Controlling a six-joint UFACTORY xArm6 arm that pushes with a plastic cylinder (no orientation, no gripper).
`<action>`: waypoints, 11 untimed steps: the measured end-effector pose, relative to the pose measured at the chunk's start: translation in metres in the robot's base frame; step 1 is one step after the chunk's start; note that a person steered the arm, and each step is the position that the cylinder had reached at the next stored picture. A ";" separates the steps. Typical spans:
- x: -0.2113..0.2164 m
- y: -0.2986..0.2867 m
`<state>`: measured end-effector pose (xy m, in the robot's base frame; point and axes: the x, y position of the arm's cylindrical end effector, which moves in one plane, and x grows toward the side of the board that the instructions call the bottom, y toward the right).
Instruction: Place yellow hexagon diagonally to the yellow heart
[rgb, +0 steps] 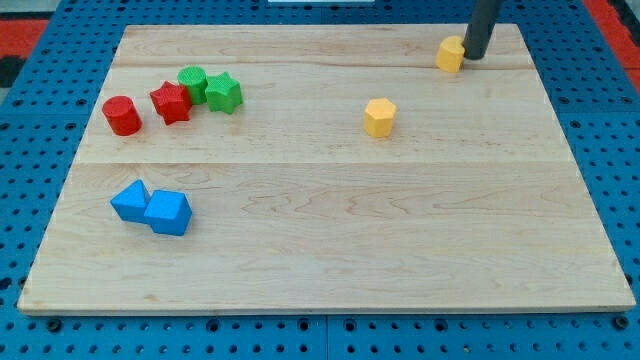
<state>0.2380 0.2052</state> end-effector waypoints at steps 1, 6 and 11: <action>0.043 0.007; 0.094 -0.132; 0.133 -0.018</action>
